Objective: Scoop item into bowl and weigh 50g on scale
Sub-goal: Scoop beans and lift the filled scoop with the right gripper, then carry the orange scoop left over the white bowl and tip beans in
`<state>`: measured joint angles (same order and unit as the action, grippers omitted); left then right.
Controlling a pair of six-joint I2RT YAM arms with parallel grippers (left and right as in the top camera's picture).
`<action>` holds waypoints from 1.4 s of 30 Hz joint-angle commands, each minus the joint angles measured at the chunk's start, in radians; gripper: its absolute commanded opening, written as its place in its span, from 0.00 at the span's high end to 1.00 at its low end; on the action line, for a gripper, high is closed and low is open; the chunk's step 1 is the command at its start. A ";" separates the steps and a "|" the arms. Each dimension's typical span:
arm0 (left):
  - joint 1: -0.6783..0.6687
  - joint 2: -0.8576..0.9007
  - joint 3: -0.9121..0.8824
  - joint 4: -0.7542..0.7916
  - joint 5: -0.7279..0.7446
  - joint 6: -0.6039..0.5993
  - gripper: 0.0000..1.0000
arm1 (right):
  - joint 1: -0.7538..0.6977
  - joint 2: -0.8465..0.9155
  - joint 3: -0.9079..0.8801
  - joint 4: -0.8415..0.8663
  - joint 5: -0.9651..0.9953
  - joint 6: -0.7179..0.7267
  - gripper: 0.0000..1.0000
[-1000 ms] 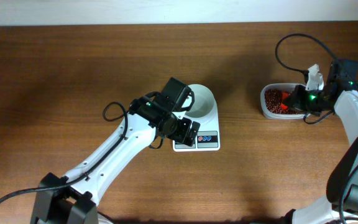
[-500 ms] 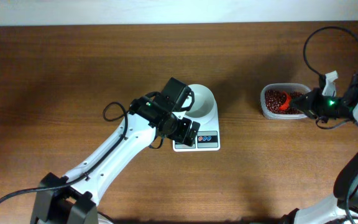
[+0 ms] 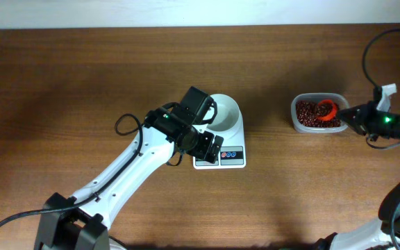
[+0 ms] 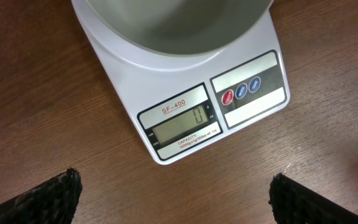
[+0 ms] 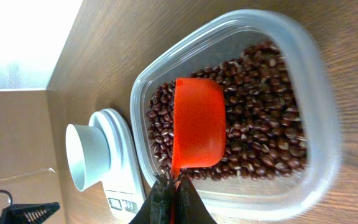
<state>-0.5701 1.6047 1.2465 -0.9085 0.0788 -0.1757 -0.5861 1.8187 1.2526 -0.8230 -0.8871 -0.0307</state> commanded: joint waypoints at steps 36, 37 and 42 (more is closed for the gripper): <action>-0.003 0.007 0.000 0.007 0.000 0.016 0.01 | -0.051 0.008 -0.006 -0.052 -0.594 -0.032 0.96; -0.003 0.007 0.000 0.007 0.000 0.016 0.01 | -0.040 0.008 -0.006 -0.052 -0.594 -0.032 0.96; -0.003 0.007 0.000 0.007 0.000 0.016 0.01 | 0.044 0.008 -0.006 -0.052 -0.594 -0.032 0.96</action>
<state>-0.5701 1.6047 1.2465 -0.9035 0.0784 -0.1757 -0.5880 1.8187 1.2526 -0.8753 -1.4357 -0.0586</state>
